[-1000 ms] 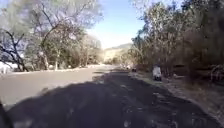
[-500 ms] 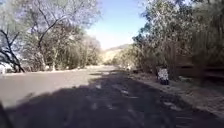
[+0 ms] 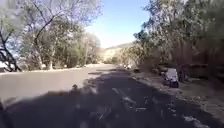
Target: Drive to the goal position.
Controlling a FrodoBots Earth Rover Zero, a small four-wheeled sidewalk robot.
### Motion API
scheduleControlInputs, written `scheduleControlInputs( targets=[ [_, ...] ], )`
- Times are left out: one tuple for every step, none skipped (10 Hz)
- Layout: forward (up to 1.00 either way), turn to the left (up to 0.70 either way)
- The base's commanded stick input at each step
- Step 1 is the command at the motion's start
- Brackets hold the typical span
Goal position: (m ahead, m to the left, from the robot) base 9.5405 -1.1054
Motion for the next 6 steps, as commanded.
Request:
scheduleControlInputs(
  targets=[
    [1.0,0.0],
    [1.0,0.0],
    [1.0,0.0],
    [1.0,0.0],
    [1.0,0.0],
    [1.0,0.0]
  ],
)
